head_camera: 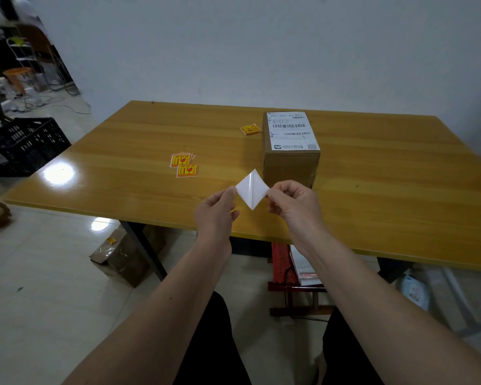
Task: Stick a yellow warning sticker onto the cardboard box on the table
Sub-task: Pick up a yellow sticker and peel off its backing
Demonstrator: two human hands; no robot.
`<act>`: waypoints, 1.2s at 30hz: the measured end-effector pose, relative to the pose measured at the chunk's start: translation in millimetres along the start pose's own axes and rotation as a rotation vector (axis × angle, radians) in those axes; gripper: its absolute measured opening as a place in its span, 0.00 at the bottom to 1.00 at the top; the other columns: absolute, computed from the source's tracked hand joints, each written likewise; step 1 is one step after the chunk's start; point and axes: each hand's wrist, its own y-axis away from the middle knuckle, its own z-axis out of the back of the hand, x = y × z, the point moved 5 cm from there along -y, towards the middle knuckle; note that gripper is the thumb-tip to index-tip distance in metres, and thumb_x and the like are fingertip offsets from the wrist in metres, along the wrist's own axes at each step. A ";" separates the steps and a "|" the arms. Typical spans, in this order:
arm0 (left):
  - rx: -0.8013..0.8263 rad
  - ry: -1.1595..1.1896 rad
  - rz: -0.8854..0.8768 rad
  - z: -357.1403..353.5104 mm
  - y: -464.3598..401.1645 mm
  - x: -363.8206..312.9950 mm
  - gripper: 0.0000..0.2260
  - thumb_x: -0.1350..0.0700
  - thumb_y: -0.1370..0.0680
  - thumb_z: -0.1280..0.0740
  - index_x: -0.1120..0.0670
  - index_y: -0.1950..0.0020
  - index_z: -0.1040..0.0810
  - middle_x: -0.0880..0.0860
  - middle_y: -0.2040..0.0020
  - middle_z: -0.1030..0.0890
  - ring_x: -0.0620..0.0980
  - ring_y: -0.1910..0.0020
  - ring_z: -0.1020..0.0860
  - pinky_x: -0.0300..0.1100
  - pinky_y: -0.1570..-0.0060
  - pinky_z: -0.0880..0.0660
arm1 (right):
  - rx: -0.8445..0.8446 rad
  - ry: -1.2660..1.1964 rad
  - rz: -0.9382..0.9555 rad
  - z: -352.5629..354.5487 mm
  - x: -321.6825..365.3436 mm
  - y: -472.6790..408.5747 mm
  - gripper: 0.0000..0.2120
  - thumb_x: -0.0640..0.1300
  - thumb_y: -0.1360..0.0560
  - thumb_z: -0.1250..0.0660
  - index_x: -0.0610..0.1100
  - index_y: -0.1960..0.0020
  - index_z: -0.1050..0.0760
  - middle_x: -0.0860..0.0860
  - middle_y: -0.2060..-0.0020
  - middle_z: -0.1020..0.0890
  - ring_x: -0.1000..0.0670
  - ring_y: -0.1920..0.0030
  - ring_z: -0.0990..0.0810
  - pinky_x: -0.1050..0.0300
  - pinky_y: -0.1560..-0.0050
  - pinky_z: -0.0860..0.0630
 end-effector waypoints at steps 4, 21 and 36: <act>-0.028 0.005 0.006 3.5 -2.7 0.9 0.04 0.56 0.26 0.30 0.52 0.61 0.22 0.51 0.61 0.24 0.45 0.60 0.27 0.38 0.59 0.26 | -0.005 0.006 -0.004 0.7 -0.8 -1.0 0.06 0.34 0.30 0.32 0.42 0.64 0.23 0.45 0.65 0.23 0.49 0.63 0.25 0.57 0.58 0.24; -0.110 0.021 0.010 11.0 -16.0 3.3 0.05 0.57 0.26 0.30 0.51 0.60 0.24 0.51 0.59 0.23 0.45 0.60 0.26 0.37 0.61 0.26 | -0.042 -0.015 -0.013 18.8 -2.2 -5.3 0.07 0.34 0.30 0.32 0.42 0.65 0.24 0.46 0.67 0.23 0.50 0.64 0.25 0.55 0.57 0.23; -0.031 -0.211 -0.033 -18.5 -14.7 16.0 0.02 0.55 0.25 0.31 0.53 0.57 0.21 0.49 0.61 0.23 0.45 0.62 0.26 0.36 0.62 0.25 | -0.224 0.183 -0.036 80.3 -6.9 -14.6 0.09 0.36 0.29 0.33 0.43 0.67 0.27 0.49 0.67 0.24 0.54 0.65 0.27 0.62 0.63 0.30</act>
